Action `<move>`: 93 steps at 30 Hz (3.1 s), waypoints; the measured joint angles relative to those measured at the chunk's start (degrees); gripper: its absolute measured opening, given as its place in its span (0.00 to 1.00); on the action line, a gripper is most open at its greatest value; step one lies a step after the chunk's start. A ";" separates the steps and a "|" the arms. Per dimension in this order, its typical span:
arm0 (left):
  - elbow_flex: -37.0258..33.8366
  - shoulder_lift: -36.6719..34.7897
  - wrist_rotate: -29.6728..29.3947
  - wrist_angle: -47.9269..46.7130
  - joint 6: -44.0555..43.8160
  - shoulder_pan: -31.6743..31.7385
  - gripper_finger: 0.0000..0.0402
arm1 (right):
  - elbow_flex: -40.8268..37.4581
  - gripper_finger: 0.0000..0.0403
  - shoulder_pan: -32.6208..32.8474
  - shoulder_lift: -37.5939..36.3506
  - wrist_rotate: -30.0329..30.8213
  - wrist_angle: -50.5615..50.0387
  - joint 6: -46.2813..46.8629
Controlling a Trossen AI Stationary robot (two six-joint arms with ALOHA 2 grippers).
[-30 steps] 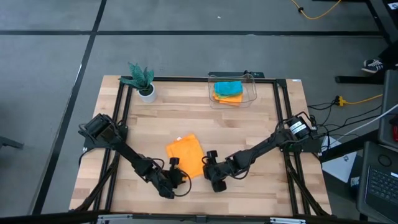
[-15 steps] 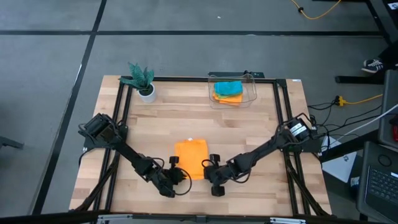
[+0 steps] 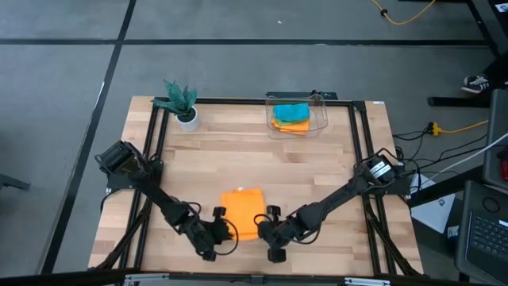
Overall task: Fold microfiber towels
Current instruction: Fold the orange microfiber towel
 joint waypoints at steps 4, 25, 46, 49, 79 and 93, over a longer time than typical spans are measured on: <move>3.74 -0.75 4.17 -0.46 -1.21 -0.85 0.00 | 6.09 0.01 1.14 -0.02 -0.35 -7.30 1.36; 15.17 -0.99 2.97 -17.27 0.36 -3.07 0.00 | 15.05 0.01 -2.65 -0.28 -1.93 -16.05 -9.54; 15.28 -1.08 4.37 -24.97 0.47 1.18 0.00 | 15.09 0.01 -5.91 -0.35 -9.85 -22.71 -9.97; 15.30 -1.08 9.10 -23.92 4.02 4.14 0.00 | 15.09 0.01 -3.78 -0.35 -9.76 -23.34 -5.76; 15.34 -1.13 1.82 -33.30 0.29 1.83 0.00 | 15.11 0.01 -1.87 2.36 -3.23 -18.66 7.81; 15.19 -0.39 1.11 -39.78 0.30 4.23 0.00 | 15.07 0.01 -6.61 5.76 1.07 -18.34 -0.65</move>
